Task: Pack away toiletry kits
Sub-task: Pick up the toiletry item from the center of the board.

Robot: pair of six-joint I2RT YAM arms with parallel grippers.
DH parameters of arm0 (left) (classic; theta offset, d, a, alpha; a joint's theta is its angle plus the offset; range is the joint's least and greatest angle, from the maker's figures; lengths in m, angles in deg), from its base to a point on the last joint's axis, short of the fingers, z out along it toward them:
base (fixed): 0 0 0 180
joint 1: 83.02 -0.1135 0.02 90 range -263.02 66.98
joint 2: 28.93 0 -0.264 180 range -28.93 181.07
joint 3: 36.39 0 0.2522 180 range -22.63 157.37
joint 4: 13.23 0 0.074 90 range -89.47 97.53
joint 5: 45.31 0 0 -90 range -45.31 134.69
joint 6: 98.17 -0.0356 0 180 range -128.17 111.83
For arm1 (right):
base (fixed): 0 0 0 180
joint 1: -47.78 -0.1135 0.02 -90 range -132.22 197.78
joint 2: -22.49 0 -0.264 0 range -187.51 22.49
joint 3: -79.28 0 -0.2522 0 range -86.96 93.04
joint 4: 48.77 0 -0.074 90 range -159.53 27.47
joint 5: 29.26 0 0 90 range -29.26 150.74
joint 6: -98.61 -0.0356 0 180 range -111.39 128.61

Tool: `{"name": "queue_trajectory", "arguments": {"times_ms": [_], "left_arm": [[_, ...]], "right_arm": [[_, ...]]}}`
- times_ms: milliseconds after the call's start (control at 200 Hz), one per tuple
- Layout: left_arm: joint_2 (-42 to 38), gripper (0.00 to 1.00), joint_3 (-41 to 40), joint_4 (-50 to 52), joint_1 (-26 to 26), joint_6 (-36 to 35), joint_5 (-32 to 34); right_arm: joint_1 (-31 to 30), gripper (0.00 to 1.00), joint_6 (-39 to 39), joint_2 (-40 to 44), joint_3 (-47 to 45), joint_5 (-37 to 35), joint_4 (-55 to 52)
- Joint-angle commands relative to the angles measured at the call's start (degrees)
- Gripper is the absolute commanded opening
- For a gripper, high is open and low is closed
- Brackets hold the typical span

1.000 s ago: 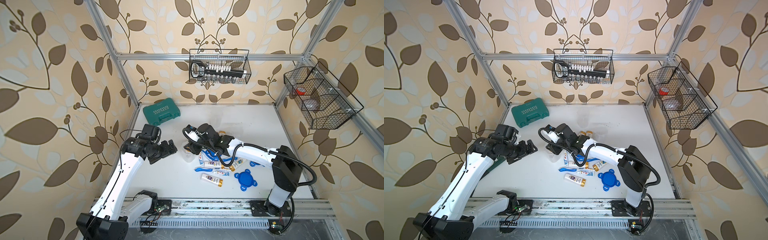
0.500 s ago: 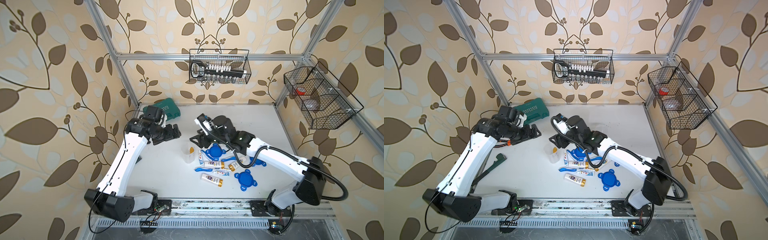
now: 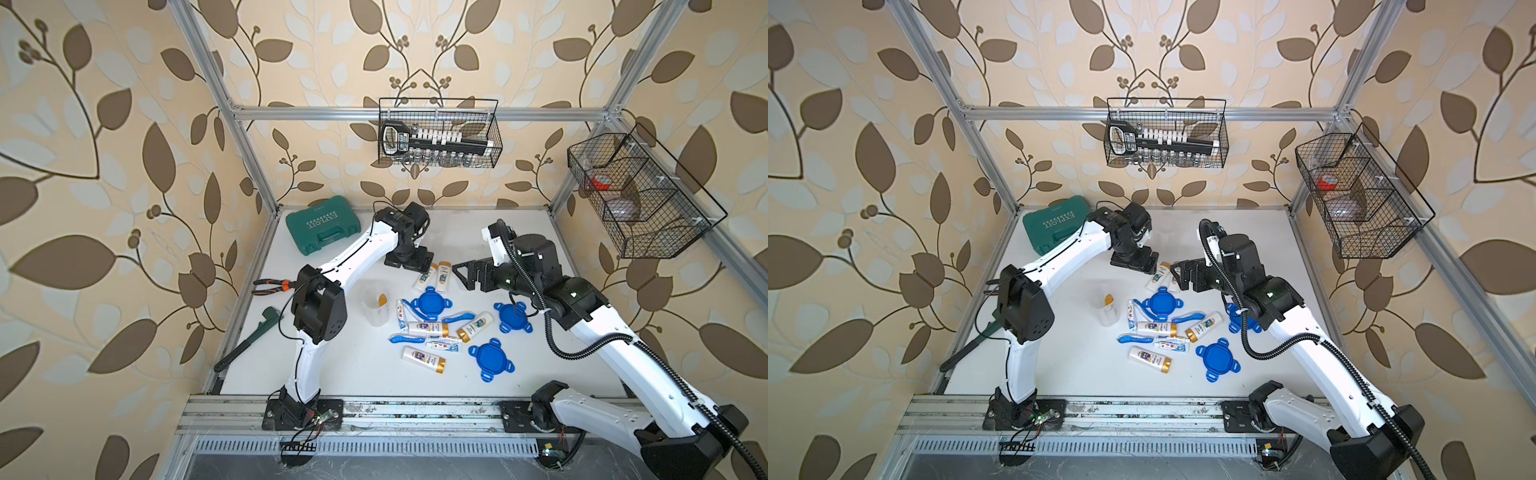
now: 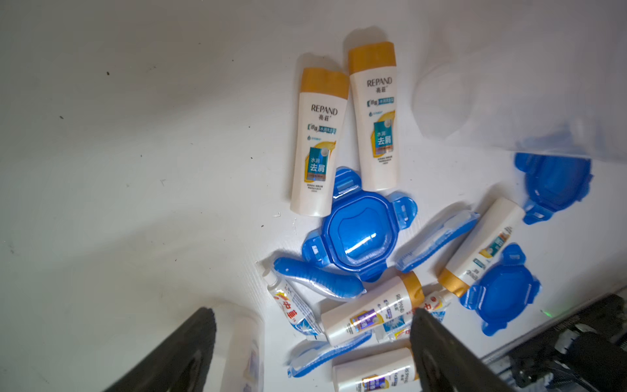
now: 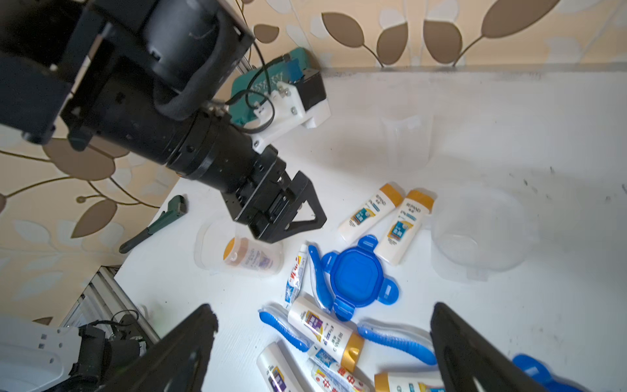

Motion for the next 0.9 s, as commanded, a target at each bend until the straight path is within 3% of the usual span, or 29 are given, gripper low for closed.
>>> {"name": "queue_trajectory", "arguments": {"times_ms": [0, 95, 415, 520, 895], "left_arm": [[3.78, 0.88, 5.71, 0.97, 0.75, -2.77, 3.94], [6.66, 0.84, 6.96, -0.29, 0.94, -2.43, 5.62], [9.62, 0.75, 1.66, -7.42, 1.52, -3.34, 0.81], [11.75, 0.67, 2.23, -7.34, 2.08, -3.11, 1.15], [14.53, 0.62, -2.50, -11.46, 3.30, -2.44, 5.10]], "right_arm": [[0.38, 0.98, -1.19, 0.64, 0.14, -0.86, -2.53], [0.89, 0.98, -1.17, 0.32, 0.54, -0.89, -2.62], [3.82, 0.99, -1.52, 0.63, 0.78, -2.08, -3.06], [5.43, 0.99, -1.59, 0.73, 0.75, -1.77, -2.68], [7.86, 0.99, -1.15, -0.12, 1.47, -0.71, -2.12]]}}
